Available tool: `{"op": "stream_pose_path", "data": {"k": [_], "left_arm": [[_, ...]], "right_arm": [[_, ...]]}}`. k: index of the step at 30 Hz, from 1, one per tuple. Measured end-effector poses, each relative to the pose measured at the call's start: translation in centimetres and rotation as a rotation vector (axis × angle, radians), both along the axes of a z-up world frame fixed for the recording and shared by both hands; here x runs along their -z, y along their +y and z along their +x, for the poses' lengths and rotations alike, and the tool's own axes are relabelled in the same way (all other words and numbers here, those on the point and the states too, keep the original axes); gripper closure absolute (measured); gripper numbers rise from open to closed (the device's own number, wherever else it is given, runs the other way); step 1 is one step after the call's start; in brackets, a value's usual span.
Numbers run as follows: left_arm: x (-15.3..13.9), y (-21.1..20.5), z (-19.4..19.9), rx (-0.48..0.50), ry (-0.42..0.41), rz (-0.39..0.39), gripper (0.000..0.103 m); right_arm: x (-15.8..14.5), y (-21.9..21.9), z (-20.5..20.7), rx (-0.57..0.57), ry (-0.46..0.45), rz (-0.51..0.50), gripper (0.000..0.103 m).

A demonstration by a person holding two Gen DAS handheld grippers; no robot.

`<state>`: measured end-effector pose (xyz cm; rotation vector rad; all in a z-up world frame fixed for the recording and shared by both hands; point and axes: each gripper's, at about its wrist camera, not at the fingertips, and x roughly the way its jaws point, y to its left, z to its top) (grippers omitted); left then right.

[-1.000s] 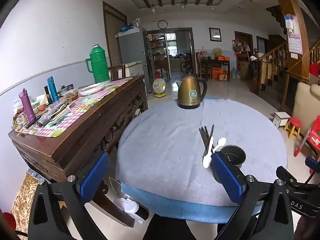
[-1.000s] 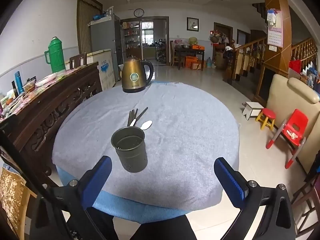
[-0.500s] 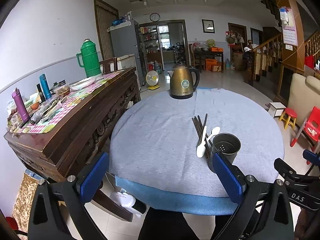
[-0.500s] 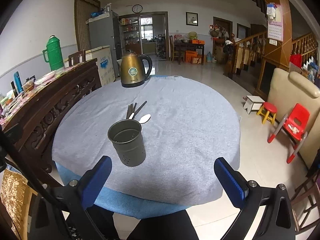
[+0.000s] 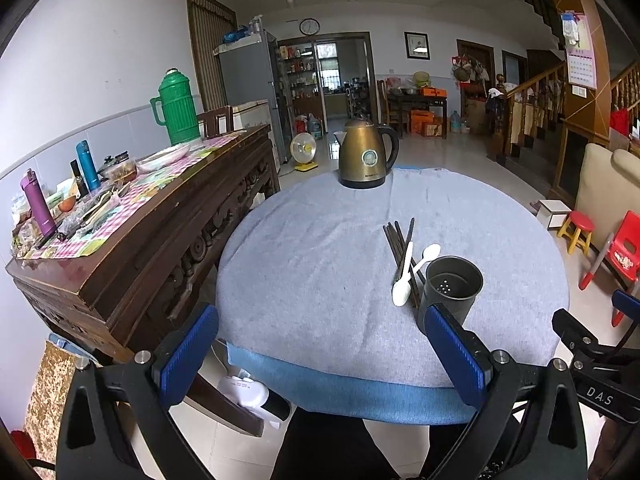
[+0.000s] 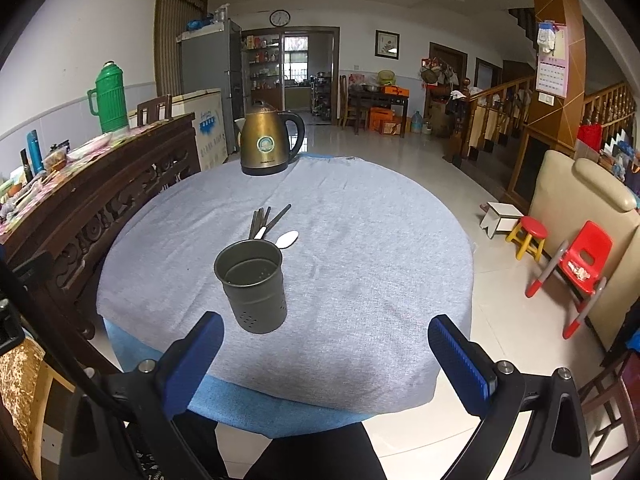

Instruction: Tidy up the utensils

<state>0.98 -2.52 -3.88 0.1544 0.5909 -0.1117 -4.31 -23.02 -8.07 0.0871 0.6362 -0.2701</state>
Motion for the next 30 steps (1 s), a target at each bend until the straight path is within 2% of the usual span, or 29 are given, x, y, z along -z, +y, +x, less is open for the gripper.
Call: {"op": "stream_pose_path", "data": {"k": [30], "left_arm": [[0.72, 0.11, 0.46, 0.012, 0.025, -0.005, 0.001]], "right_arm": [[0.2, 0.18, 0.36, -0.009, 0.02, -0.015, 0.0]]}}
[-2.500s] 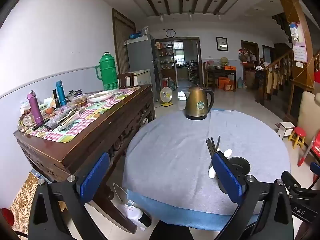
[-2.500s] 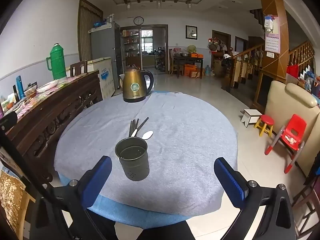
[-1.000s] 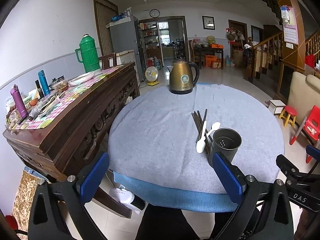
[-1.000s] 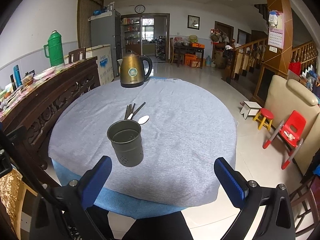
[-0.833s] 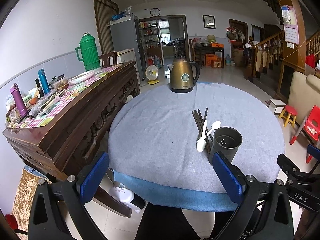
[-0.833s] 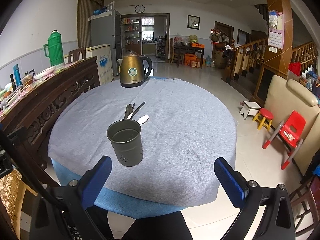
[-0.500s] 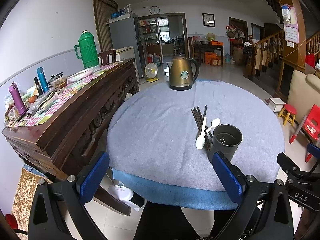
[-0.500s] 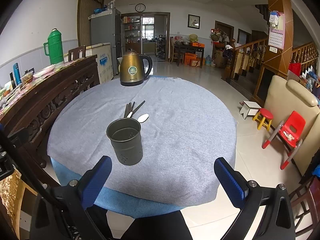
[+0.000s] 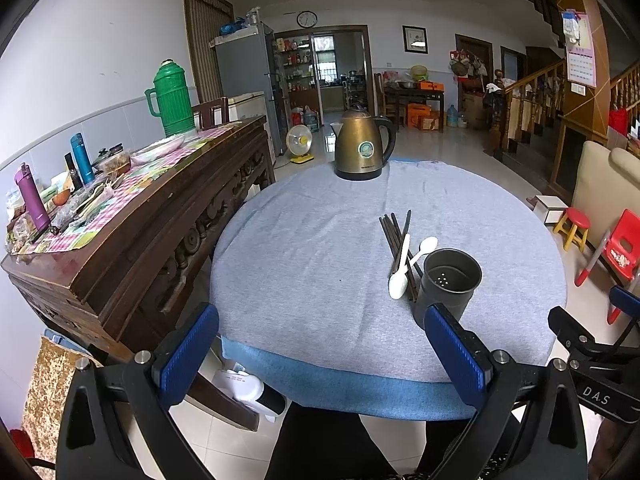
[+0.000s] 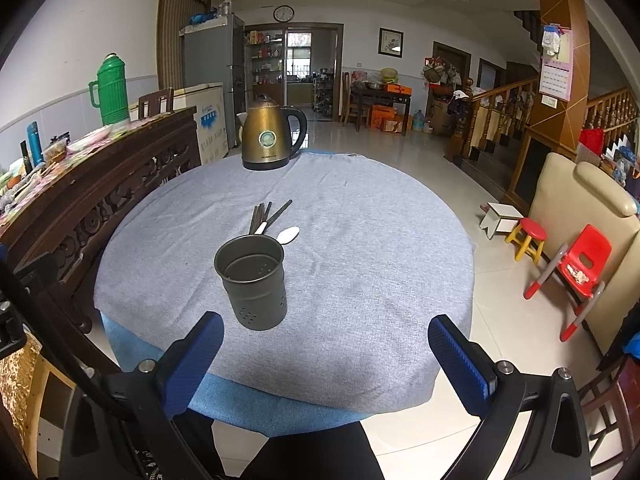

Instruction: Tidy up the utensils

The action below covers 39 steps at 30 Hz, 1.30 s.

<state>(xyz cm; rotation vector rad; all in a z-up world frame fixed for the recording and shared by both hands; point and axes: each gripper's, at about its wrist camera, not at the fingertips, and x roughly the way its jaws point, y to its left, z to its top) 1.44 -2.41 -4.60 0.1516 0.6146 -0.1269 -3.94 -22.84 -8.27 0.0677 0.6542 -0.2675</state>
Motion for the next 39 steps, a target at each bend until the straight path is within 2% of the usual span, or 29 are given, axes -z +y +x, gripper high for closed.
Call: {"op": "stream_pose_path", "data": {"k": [14, 20, 25, 28, 32, 35, 39], "left_arm": [[-0.5, -0.5, 2.7, -0.029, 0.009, -0.011, 0.001], [0.0, -0.7, 5.2, -0.062, 0.051, -0.004, 0.001], [0.9, -1.5, 8.4, -0.052, 0.09, 0.017, 0.001], [2.0, -2.0, 11.2, -0.044, 0.112, 0.042, 0.001], [4.3, -2.9, 16.2, -0.002, 0.199, 0.064, 0.001], [6.3, -4.1, 20.0, 0.04, 0.268, 0.076, 0.001], [8.6, -5.7, 24.1, 0.117, 0.372, 0.023, 0.002]], "right_arm": [[-0.6, -0.3, 2.2, -0.022, 0.017, -0.025, 0.0], [-0.5, -1.4, 4.5, -0.031, 0.043, -0.013, 0.0], [-0.5, -2.8, 6.8, -0.033, 0.06, 0.004, 0.0], [-0.6, -4.9, 8.8, -0.053, 0.07, 0.064, 0.0], [-0.6, -8.7, 13.3, -0.103, 0.089, 0.198, 0.0], [0.5, -11.2, 17.9, -0.136, 0.144, 0.294, 0.0], [3.7, -13.5, 24.3, -0.201, 0.263, 0.515, 0.018]]}}
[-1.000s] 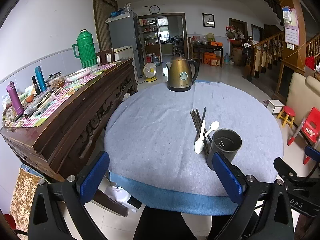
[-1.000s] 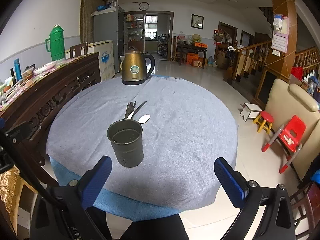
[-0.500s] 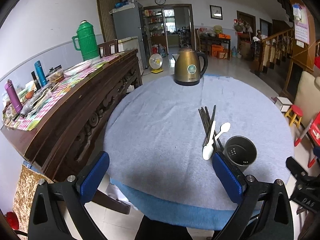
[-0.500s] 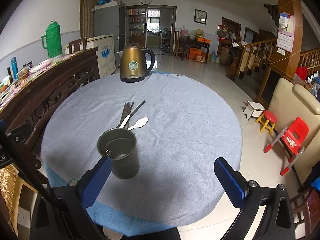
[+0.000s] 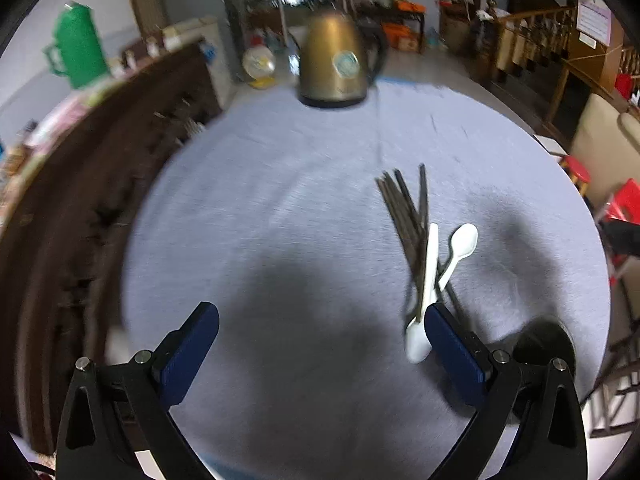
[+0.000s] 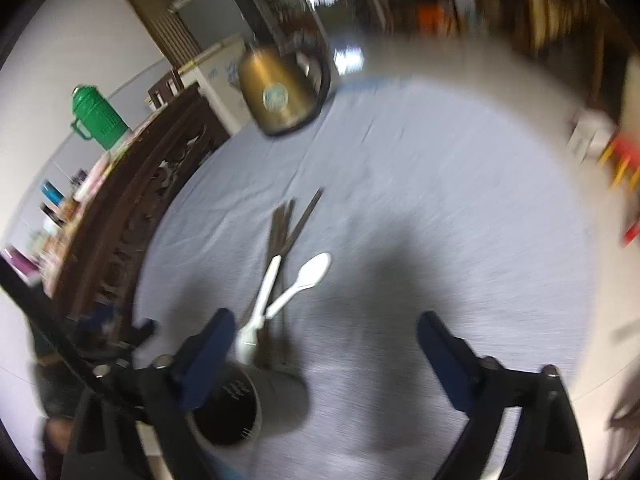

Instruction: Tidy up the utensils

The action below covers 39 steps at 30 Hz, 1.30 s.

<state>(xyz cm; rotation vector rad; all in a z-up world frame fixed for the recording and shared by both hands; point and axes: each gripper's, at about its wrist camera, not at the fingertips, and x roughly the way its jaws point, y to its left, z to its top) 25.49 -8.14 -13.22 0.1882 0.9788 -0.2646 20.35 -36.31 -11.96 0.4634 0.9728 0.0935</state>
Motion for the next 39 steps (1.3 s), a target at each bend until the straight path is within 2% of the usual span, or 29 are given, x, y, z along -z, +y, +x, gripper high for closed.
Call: {"op": "stream_pose_path", "data": {"k": [3, 5, 7, 9, 11, 15, 19, 21, 23, 25, 27, 29, 30, 32, 33, 34, 35, 36, 37, 39], "left_arm": [[1.3, -1.9, 2.3, 0.064, 0.058, -0.046, 0.015], [1.9, -2.7, 3.4, 0.092, 0.096, -0.068, 0.023], [2.9, -3.7, 4.6, 0.118, 0.148, -0.11, 0.032], [3.8, -4.4, 5.6, 0.136, 0.2, -0.147, 0.036], [4.5, -4.9, 6.2, 0.147, 0.232, -0.171, 0.037], [5.2, -5.6, 6.4, 0.165, 0.255, -0.193, 0.037], [5.4, -6.3, 6.7, 0.187, 0.271, -0.204, 0.037], [5.5, -6.9, 7.0, 0.199, 0.276, -0.205, 0.037], [5.6, -7.2, 7.3, 0.209, 0.282, -0.204, 0.04], [5.8, -7.6, 7.6, 0.214, 0.299, -0.209, 0.059], [6.3, -8.1, 7.9, 0.227, 0.329, -0.22, 0.069], [6.8, -8.6, 8.1, 0.232, 0.337, -0.213, 0.076], [7.0, -8.8, 8.2, 0.235, 0.342, -0.208, 0.083], [7.3, -8.9, 8.2, 0.239, 0.342, -0.209, 0.091], [7.3, -8.8, 8.2, 0.24, 0.337, -0.212, 0.095], [7.3, -8.7, 8.3, 0.24, 0.334, -0.215, 0.095], [7.3, -8.4, 8.3, 0.241, 0.329, -0.22, 0.095], [7.3, -8.0, 8.2, 0.239, 0.322, -0.226, 0.095], [7.2, -7.5, 8.3, 0.234, 0.316, -0.233, 0.097], [6.8, -6.1, 8.3, 0.219, 0.314, -0.254, 0.098]], "right_arm": [[3.9, -0.6, 4.9, -0.03, 0.123, 0.157, 0.037], [6.1, -0.4, 6.8, -0.031, 0.178, 0.217, 0.052], [8.5, 0.4, 8.8, -0.04, 0.234, 0.277, 0.059], [9.9, 1.0, 10.1, -0.034, 0.251, 0.275, 0.061], [10.7, 1.3, 11.1, -0.018, 0.264, 0.277, 0.07], [11.9, 1.6, 12.6, -0.007, 0.295, 0.282, 0.075], [12.6, 2.5, 13.3, -0.026, 0.302, 0.252, 0.095], [12.6, 2.4, 13.1, -0.025, 0.284, 0.243, 0.098], [12.4, 2.1, 13.1, -0.013, 0.257, 0.238, 0.099], [12.3, 1.8, 12.8, 0.003, 0.233, 0.239, 0.099], [12.2, 1.3, 12.3, 0.017, 0.22, 0.228, 0.099], [12.3, 1.0, 12.1, 0.019, 0.22, 0.252, 0.099], [12.4, 0.8, 12.0, 0.023, 0.224, 0.269, 0.099], [12.3, 0.4, 11.8, 0.031, 0.214, 0.292, 0.095], [12.2, 0.2, 11.7, 0.042, 0.213, 0.313, 0.09], [12.2, 0.0, 11.7, 0.049, 0.213, 0.329, 0.073], [12.1, 0.0, 11.8, 0.056, 0.207, 0.339, 0.052], [11.7, 0.1, 11.9, 0.061, 0.19, 0.327, 0.046], [11.5, 0.3, 11.9, 0.06, 0.175, 0.306, 0.046], [11.4, 0.9, 12.4, 0.041, 0.177, 0.282, 0.053]]}}
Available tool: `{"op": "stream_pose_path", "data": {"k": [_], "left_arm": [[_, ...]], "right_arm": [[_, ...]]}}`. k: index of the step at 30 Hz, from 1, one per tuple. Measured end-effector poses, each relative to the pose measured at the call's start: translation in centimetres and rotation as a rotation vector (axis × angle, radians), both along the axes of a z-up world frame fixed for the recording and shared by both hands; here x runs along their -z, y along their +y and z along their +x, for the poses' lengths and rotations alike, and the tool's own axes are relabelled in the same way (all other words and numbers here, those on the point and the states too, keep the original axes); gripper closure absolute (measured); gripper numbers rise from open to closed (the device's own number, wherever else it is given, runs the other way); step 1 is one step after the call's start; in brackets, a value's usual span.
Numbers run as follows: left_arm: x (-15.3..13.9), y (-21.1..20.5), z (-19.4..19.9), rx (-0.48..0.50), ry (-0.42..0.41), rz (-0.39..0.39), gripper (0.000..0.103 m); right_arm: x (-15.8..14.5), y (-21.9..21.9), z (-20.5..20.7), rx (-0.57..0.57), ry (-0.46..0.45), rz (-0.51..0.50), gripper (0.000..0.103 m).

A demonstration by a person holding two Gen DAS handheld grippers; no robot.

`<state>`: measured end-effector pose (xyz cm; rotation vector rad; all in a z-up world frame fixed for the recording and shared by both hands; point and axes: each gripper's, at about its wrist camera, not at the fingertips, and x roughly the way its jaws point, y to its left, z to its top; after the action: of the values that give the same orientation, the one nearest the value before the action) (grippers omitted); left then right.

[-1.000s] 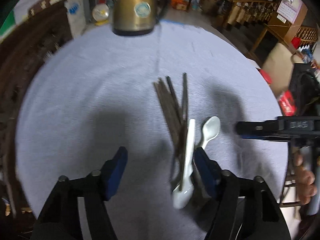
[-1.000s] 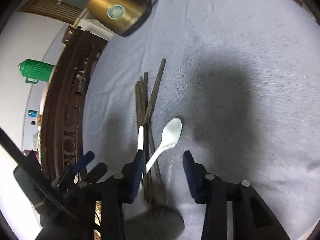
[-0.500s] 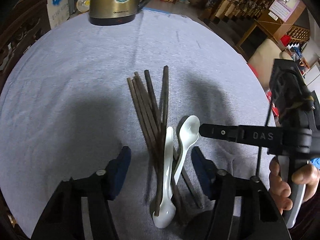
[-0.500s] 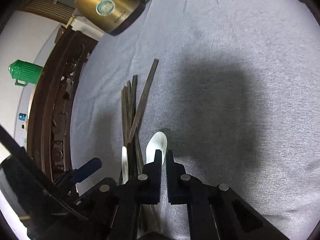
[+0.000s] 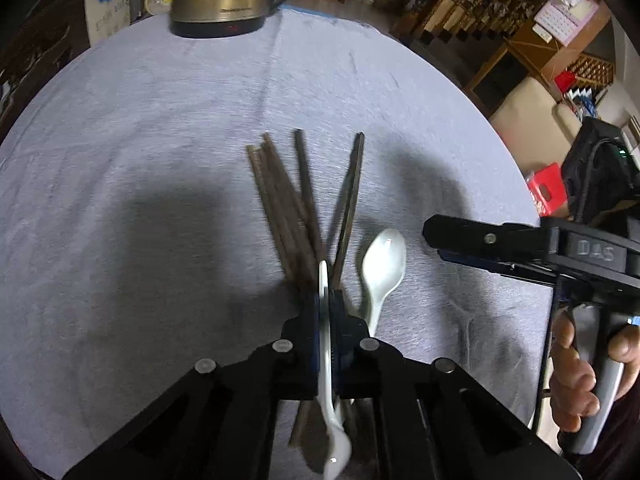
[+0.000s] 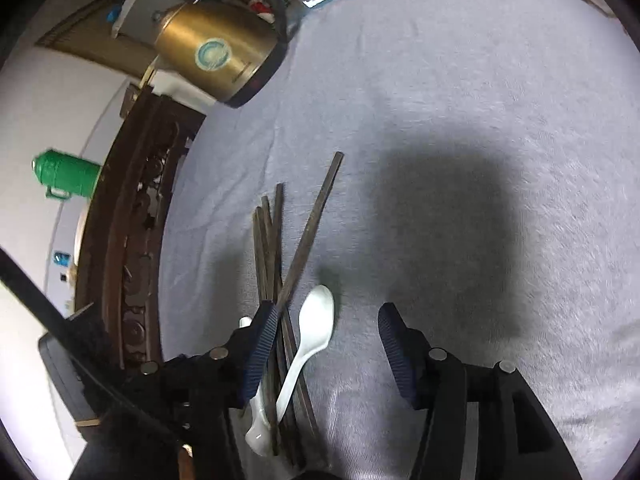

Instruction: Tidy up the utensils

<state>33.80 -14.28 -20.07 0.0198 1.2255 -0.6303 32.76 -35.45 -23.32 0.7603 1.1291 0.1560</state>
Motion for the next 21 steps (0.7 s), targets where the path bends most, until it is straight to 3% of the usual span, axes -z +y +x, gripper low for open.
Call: {"op": "stream_pose_path", "data": {"k": [2, 4, 5, 7, 14, 19, 21], "left_arm": [[0.1, 0.9, 0.6, -0.012, 0.005, -0.027, 0.098], [-0.4, 2.1, 0.7, -0.029, 0.003, -0.055, 0.098], [-0.6, 2.7, 0.7, -0.035, -0.002, -0.064, 0.098], [-1.0, 3.5, 0.6, -0.044, -0.013, -0.071, 0.099], [-2.0, 5.5, -0.3, -0.073, -0.037, -0.082, 0.099], [-2.0, 3.5, -1.2, -0.03, -0.023, -0.083, 0.098], [-1.7, 1.9, -1.4, 0.004, -0.021, -0.043, 0.094]], "right_arm": [[0.7, 0.7, 0.8, -0.021, 0.035, 0.003, 0.076], [1.5, 1.8, 1.7, -0.055, 0.061, -0.024, 0.08], [1.8, 2.2, 2.0, -0.068, 0.068, -0.039, 0.09], [1.8, 3.2, 2.5, -0.098, 0.056, -0.087, 0.1], [-0.7, 3.1, 0.7, -0.054, -0.057, -0.165, 0.1], [-3.4, 2.1, -1.6, 0.012, -0.142, -0.221, 0.1], [-4.2, 1.0, -2.8, 0.055, -0.161, -0.228, 0.1]]}}
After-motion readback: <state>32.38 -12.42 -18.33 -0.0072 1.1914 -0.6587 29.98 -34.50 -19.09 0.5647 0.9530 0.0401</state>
